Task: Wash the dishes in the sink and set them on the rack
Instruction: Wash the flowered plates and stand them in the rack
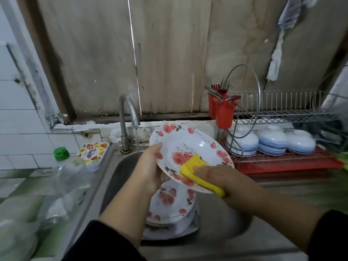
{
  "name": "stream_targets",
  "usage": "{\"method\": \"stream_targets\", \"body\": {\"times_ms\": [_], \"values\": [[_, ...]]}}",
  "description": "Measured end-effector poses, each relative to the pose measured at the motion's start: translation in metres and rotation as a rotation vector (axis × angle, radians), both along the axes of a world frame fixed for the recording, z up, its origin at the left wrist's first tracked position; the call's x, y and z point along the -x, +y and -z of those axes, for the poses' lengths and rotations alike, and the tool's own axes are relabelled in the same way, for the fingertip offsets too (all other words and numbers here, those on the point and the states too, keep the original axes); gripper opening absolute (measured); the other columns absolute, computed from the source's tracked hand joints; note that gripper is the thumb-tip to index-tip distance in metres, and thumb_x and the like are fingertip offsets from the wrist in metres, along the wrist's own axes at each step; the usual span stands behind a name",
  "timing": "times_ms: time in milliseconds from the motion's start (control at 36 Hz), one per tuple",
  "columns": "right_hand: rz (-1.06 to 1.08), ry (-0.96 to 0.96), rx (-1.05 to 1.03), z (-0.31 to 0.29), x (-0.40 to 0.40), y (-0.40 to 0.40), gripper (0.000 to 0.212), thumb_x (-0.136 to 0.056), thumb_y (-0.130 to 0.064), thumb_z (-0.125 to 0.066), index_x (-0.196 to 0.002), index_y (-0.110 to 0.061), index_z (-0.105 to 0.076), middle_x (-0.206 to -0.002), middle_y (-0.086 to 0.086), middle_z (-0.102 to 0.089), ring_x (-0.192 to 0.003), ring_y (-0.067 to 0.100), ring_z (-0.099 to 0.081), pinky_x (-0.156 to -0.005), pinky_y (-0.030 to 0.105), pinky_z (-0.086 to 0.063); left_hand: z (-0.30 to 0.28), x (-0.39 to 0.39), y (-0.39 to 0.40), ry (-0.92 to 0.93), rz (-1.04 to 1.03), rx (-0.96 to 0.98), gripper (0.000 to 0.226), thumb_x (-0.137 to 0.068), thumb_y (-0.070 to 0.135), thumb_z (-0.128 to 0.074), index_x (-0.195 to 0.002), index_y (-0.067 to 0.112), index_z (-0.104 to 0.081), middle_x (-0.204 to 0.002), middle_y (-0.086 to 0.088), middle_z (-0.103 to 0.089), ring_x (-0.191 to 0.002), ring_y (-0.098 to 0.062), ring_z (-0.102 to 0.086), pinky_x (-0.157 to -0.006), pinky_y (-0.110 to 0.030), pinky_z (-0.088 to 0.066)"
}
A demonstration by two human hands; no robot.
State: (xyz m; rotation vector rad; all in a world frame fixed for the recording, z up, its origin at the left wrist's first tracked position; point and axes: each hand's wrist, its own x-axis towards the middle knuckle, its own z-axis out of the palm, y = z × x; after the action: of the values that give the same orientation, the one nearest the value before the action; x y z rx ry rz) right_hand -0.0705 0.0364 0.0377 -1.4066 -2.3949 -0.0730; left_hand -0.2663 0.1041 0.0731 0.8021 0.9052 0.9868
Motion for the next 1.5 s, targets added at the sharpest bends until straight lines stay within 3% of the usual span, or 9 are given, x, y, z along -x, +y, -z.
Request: {"method": "stream_targets", "body": {"times_ms": [167,250,389,583,750,917,1167,1333,1500], "values": [[0.148,0.090,-0.010,0.006,0.031,-0.007,0.078,-0.085,-0.010,-0.062,-0.149,-0.027,-0.020,-0.141,-0.001,-0.049,-0.125,0.018,-0.049,-0.098,0.026,-0.041,0.005,-0.024,-0.025,0.145,-0.091,0.000,0.036,-0.099,0.030,-0.036,-0.088,0.007,-0.063,-0.089,-0.013,-0.070,-0.091,-0.036,-0.066,-0.088,-0.043,-0.052],[0.171,0.307,0.138,0.001,0.045,-0.011,0.076,-0.094,-0.017,-0.056,-0.140,-0.054,-0.008,-0.145,-0.016,-0.039,-0.131,0.010,-0.039,-0.101,0.020,-0.033,0.000,-0.035,-0.036,0.158,-0.130,-0.064,0.047,-0.099,0.049,-0.033,-0.121,0.016,-0.058,-0.109,-0.006,-0.066,-0.101,-0.024,-0.062,-0.096,-0.041,-0.047],[0.282,0.806,0.037,-0.017,0.032,-0.015,0.035,-0.088,-0.011,-0.063,-0.116,-0.030,-0.057,-0.099,-0.020,-0.061,-0.084,-0.008,-0.059,-0.070,0.005,-0.041,-0.010,-0.035,-0.045,0.093,0.013,-0.123,0.055,-0.086,0.070,-0.022,-0.104,0.035,-0.060,-0.116,-0.004,-0.064,-0.114,-0.022,-0.056,-0.100,-0.037,-0.040],[0.345,1.819,0.321,-0.015,0.004,-0.007,0.029,-0.078,-0.026,-0.071,-0.103,-0.013,-0.066,-0.085,0.004,-0.075,-0.076,0.023,-0.071,-0.073,0.043,-0.055,0.030,-0.039,-0.047,0.195,-0.259,0.140,0.056,-0.094,0.053,-0.046,-0.137,0.018,-0.047,-0.131,-0.005,-0.053,-0.120,-0.028,-0.050,-0.095,-0.038,-0.040],[0.351,2.006,0.609,0.003,-0.016,-0.001,0.033,-0.088,-0.041,-0.059,-0.106,-0.014,-0.065,-0.098,0.014,-0.073,-0.085,0.031,-0.070,-0.068,0.043,-0.056,0.044,-0.043,-0.052,-0.343,-0.300,0.232,0.032,-0.097,0.037,-0.045,-0.103,0.012,-0.064,-0.088,-0.008,-0.074,-0.091,-0.027,-0.063,-0.074,-0.045,-0.050],[0.446,1.927,0.714,0.017,-0.021,0.009,0.023,-0.094,-0.021,-0.050,-0.100,-0.005,-0.065,-0.102,0.024,-0.067,-0.095,0.040,-0.063,-0.084,0.053,-0.051,0.028,-0.036,-0.059,-0.121,-0.560,0.124,0.025,-0.096,0.035,-0.053,-0.107,0.012,-0.059,-0.097,-0.005,-0.069,-0.091,-0.026,-0.064,-0.076,-0.042,-0.053],[0.272,0.990,0.005,-0.015,-0.013,0.021,0.026,-0.088,-0.011,-0.047,-0.066,-0.023,-0.050,-0.057,-0.009,-0.046,-0.056,0.007,-0.040,-0.055,0.020,-0.038,0.008,-0.035,-0.071,0.137,-0.780,-0.244,0.025,-0.097,0.033,-0.050,-0.116,0.019,-0.057,-0.081,0.012,-0.056,-0.074,-0.002,-0.051,-0.069,-0.025,-0.041],[0.100,0.678,0.070,-0.031,0.012,0.023,0.051,-0.091,0.000,-0.046,-0.136,-0.025,-0.050,-0.141,-0.008,-0.045,-0.129,0.011,-0.041,-0.090,0.004,-0.025,0.004,-0.051,-0.075,0.362,-0.699,-0.311,0.011,-0.097,0.032,-0.049,-0.091,0.024,-0.053,-0.076,0.013,-0.054,-0.069,0.001,-0.049,-0.056,-0.018,-0.037],[-0.168,0.614,0.089,0.019,-0.003,0.004,0.056,-0.077,0.002,-0.053,-0.129,-0.019,-0.050,-0.132,-0.013,-0.045,-0.127,-0.001,-0.038,-0.107,0.007,-0.025,0.005,-0.041,-0.069,0.371,-0.738,-0.287,0.017,-0.095,0.033,-0.052,-0.097,0.019,-0.062,-0.085,0.002,-0.066,-0.075,-0.013,-0.061,-0.067,-0.025,-0.049]]}}
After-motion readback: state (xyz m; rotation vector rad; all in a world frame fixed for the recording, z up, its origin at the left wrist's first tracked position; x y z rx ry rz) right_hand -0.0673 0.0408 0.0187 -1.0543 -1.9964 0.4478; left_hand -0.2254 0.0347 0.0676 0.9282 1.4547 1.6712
